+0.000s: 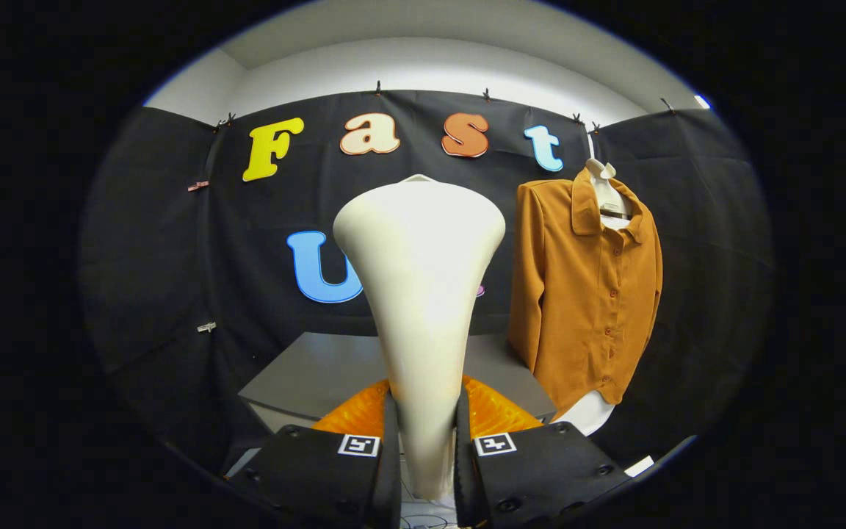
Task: Iron the clothes twice with a garment steamer, once on the left side and once on the right side.
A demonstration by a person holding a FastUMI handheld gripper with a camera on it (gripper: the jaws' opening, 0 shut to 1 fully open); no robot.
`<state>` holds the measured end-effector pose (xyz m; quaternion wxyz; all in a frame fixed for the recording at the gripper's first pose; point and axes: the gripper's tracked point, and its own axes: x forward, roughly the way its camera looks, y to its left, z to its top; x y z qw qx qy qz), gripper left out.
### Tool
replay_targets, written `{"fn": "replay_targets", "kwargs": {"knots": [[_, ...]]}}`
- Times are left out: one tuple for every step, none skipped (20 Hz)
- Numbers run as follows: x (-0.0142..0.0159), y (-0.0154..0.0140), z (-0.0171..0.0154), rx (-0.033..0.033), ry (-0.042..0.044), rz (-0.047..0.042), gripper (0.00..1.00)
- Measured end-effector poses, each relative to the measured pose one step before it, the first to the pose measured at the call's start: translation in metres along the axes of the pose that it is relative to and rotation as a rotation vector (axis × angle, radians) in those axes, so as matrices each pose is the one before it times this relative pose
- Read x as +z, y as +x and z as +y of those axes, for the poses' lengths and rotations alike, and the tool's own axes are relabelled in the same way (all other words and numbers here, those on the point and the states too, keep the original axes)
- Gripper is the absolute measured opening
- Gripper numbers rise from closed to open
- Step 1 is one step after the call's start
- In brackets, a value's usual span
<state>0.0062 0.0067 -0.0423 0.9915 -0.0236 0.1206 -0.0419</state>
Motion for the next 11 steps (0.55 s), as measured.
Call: {"fn": "replay_targets", "kwargs": {"knots": [[0.00036,-0.00035,-0.00046,-0.00065,-0.00293,-0.00112,0.32],[0.0013,0.00033,-0.00153,-0.00191,-0.00071,-0.00227,0.32],[0.00096,0.00061,-0.00135,-0.00213,0.00078,-0.00351,0.32],[0.00039,0.00038,-0.00035,-0.00105,-0.00135,-0.00144,0.32],[0.00051,0.00054,0.00056,0.00184,-0.00213,-0.00113,0.32],[0.00081,0.00014,0.00034,0.00149,-0.00222,-0.00243,0.32],[0.00127,0.00014,-0.0003,-0.00049,-0.00264,-0.00285,0.32],[-0.00007,0.00051,-0.00087,-0.00018,-0.00038,-0.0028,0.32],[0.00052,0.00073,-0.00096,-0.00025,0.00127,-0.00033,0.32],[0.00061,0.00035,-0.00024,0.0006,0.00086,-0.00063,0.32],[-0.00051,0.00061,0.00027,0.00081,0.00046,0.00105,0.32]]}}
